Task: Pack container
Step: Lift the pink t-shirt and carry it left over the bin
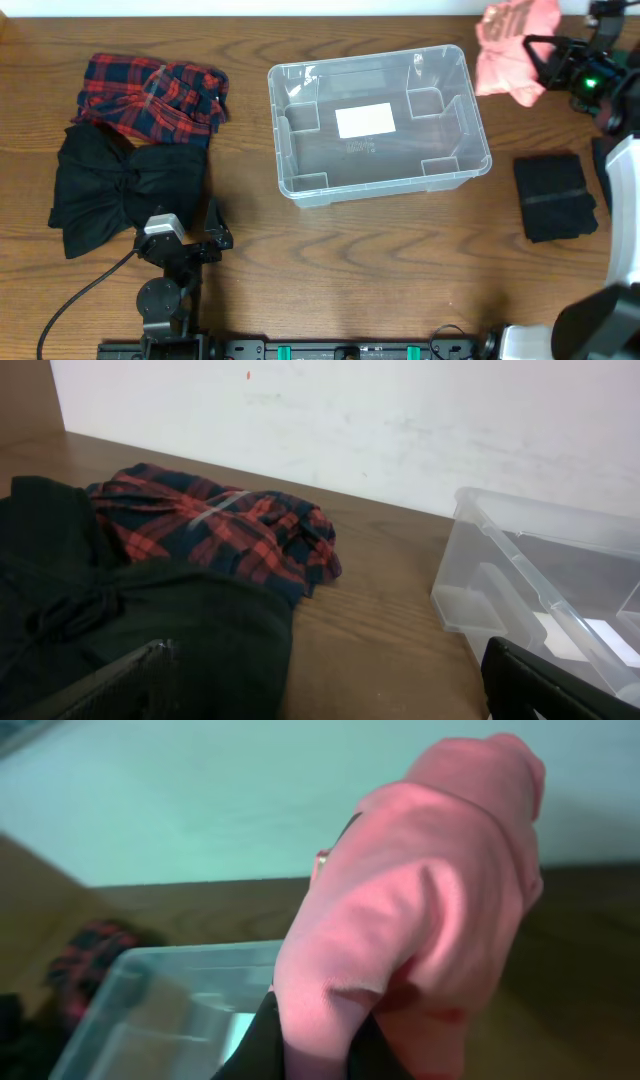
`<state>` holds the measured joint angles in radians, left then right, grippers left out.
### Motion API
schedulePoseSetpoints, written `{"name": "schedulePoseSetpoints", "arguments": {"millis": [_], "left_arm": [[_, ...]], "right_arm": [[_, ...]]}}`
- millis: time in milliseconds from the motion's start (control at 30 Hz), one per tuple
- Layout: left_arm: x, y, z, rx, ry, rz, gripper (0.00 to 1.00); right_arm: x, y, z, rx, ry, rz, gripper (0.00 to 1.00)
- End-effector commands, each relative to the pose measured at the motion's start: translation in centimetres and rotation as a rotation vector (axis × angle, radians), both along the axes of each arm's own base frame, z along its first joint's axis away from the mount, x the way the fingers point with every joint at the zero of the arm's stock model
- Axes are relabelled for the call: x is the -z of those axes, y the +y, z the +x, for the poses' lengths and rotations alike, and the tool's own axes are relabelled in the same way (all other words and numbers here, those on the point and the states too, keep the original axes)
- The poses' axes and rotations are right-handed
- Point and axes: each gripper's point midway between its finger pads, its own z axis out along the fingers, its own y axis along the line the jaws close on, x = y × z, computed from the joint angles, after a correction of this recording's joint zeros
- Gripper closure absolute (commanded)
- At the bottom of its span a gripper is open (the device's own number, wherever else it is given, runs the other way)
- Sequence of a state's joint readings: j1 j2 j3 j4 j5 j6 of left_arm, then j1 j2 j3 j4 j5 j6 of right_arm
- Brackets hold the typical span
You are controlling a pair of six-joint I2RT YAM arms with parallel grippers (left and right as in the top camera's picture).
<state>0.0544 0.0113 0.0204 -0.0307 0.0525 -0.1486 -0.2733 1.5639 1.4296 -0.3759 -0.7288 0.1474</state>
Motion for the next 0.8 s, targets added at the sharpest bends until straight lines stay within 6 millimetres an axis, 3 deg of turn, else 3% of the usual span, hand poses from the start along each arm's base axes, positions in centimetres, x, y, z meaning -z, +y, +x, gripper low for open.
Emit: {"name": "schedulePoseSetpoints", "arguments": {"millis": [0, 133, 300, 467, 767], "left_arm": [[1.6, 0.1, -0.1, -0.003, 0.049, 0.015, 0.02], [1.6, 0.1, -0.1, -0.004, 0.049, 0.015, 0.02], [1.6, 0.1, -0.1, -0.003, 0.049, 0.015, 0.02], [1.6, 0.1, -0.1, -0.003, 0.049, 0.015, 0.02], [1.6, 0.1, -0.1, -0.003, 0.049, 0.015, 0.02]], "right_arm": [[-2.4, 5.0, -1.2, -0.094, -0.024, 0.036, 0.99], [-2.2, 11.6, -2.1, -0.21, 0.023, 0.087, 0.99], [-0.8, 17.5, -2.8, -0.248, 0.092, 0.092, 0.99], [1.4, 22.1, -3.7, -0.214, 0.165, 0.069, 0.99], [7.9, 28.7, -4.6, -0.159, 0.331, 0.04, 0.99]]}}
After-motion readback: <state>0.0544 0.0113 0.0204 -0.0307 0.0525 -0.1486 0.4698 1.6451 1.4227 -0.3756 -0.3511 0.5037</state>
